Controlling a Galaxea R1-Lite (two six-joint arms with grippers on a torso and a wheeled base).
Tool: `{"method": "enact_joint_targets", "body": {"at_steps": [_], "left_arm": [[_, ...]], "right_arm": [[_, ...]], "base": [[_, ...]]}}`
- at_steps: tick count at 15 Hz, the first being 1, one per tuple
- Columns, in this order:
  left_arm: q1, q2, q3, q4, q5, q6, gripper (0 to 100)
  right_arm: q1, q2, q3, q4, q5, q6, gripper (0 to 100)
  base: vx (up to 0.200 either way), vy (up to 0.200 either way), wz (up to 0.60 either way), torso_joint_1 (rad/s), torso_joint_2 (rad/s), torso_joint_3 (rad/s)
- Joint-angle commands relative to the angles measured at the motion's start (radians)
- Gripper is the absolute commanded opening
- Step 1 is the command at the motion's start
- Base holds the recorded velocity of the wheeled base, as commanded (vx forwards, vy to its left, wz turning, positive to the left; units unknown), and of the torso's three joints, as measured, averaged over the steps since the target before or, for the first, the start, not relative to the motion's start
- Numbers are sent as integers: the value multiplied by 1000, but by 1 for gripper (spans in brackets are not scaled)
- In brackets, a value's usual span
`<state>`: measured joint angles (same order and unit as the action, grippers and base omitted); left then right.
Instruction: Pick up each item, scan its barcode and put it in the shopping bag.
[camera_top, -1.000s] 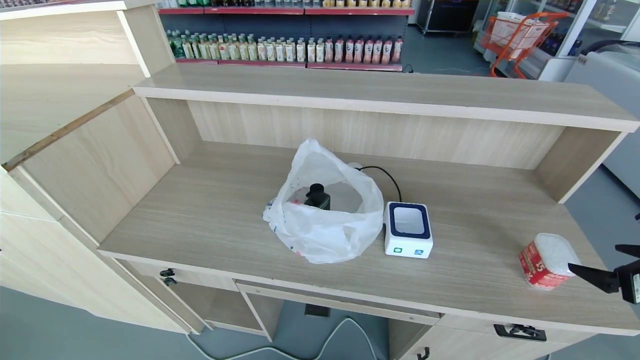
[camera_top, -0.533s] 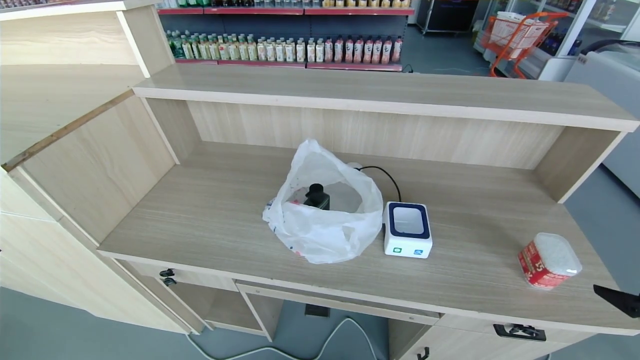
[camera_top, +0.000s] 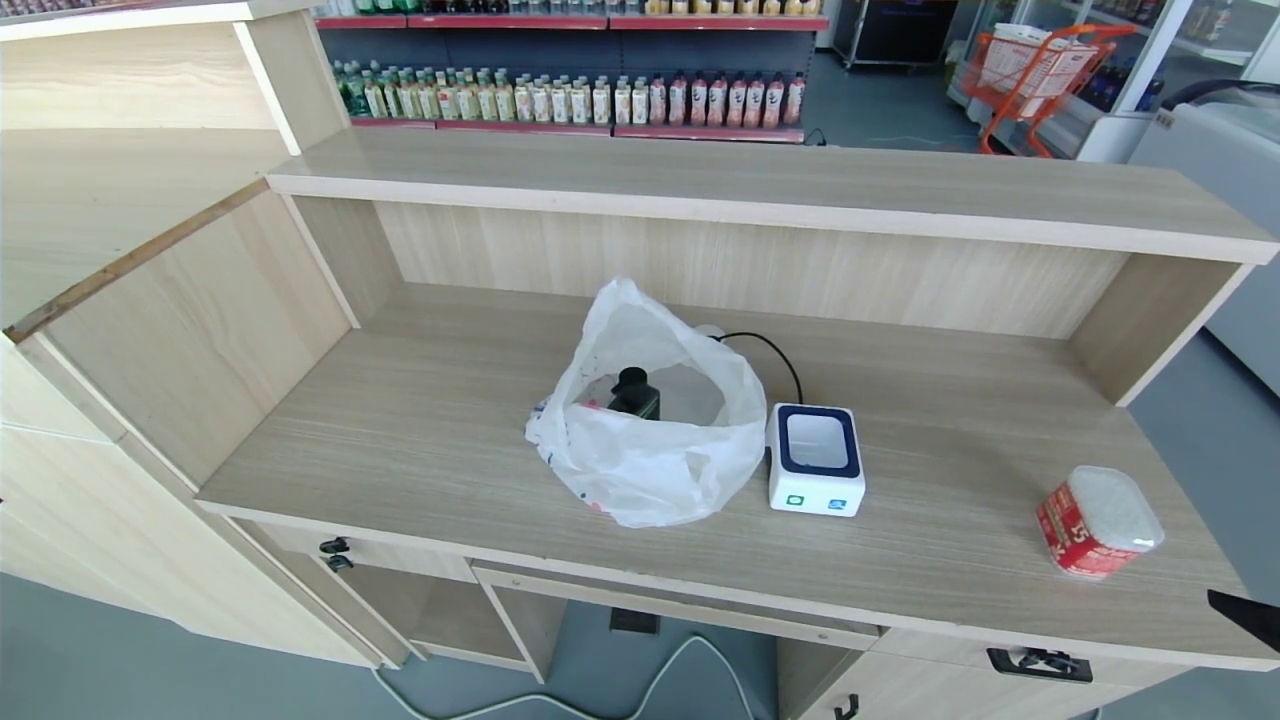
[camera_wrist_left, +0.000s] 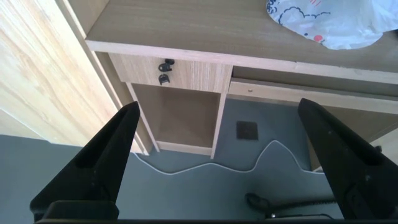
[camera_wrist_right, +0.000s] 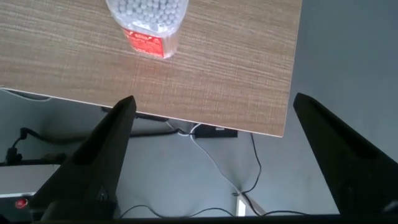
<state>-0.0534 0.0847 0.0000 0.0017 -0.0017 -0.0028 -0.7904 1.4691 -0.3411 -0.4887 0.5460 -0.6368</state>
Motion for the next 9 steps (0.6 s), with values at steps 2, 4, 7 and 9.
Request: {"method": "enact_joint_targets", "body": {"at_steps": [2, 4, 7, 9], "left_arm": [[0, 0, 0, 0, 0, 0, 100], [0, 0, 0, 0, 0, 0, 100], [0, 0, 0, 0, 0, 0, 100], [0, 0, 0, 0, 0, 0, 100]], "right_arm": [[10, 125, -27, -39, 35, -3, 100], [28, 169, -47, -56, 65, -6, 100], [88, 283, -61, -149, 66, -7, 100], [134, 338, -98, -162, 66, -12, 100]], "base": [[0, 0, 0, 0, 0, 0], [0, 0, 0, 0, 0, 0], [0, 0, 0, 0, 0, 0], [0, 0, 0, 0, 0, 0]]}}
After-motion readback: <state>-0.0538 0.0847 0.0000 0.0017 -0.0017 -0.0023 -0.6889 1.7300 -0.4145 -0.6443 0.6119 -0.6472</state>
